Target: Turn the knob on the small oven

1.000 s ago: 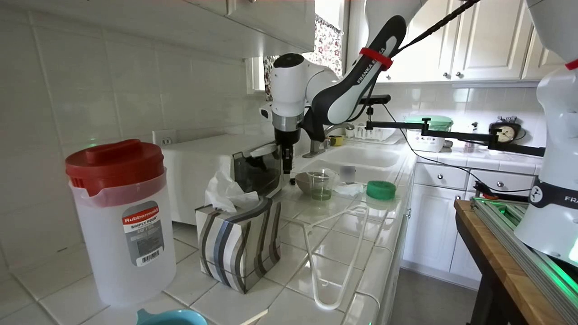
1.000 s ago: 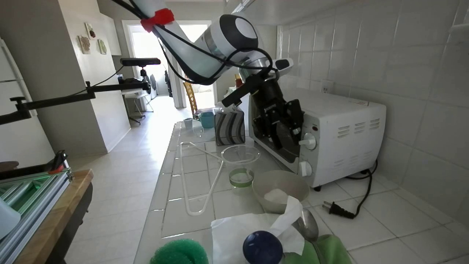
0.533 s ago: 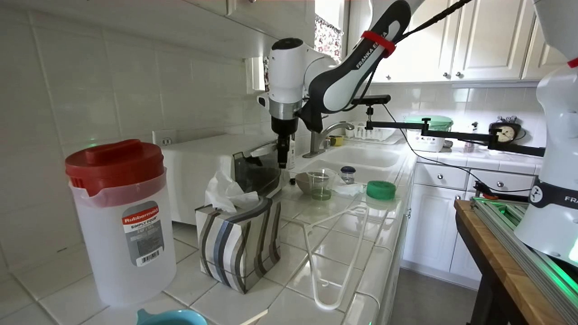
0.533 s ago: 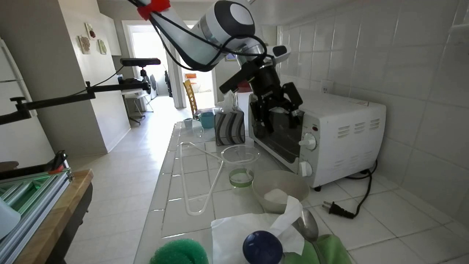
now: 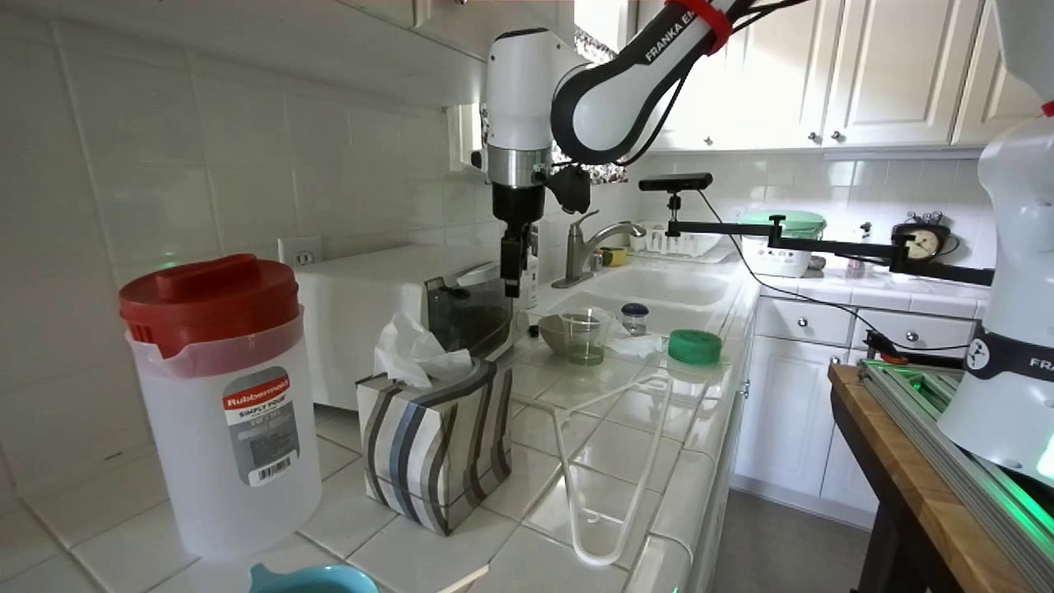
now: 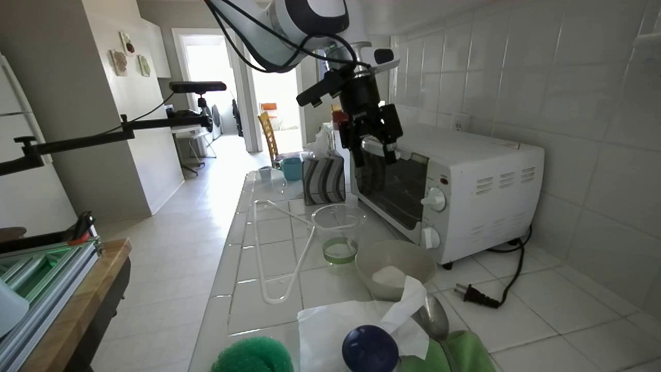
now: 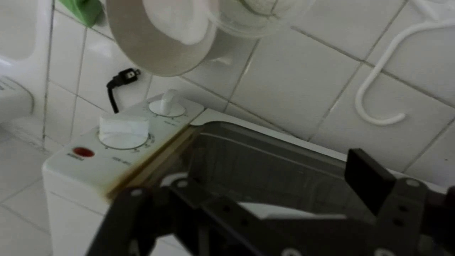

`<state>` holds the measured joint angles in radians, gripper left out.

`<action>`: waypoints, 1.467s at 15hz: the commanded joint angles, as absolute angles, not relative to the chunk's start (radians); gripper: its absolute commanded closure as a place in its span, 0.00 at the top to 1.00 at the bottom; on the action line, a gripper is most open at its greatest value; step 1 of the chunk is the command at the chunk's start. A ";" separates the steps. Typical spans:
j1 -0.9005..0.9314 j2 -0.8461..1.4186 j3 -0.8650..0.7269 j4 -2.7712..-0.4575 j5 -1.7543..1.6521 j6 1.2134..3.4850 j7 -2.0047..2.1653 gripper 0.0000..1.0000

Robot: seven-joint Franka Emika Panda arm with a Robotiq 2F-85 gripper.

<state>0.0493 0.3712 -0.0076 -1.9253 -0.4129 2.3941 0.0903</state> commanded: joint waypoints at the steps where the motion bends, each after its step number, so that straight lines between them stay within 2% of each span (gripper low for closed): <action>1: 0.047 0.317 0.005 -1.966 -0.333 2.360 0.019 1.00; 22: 0.113 0.277 0.029 -1.965 -0.210 2.283 0.213 1.00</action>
<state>0.1127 0.3036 0.0224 -1.9503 -0.2621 2.2935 0.1976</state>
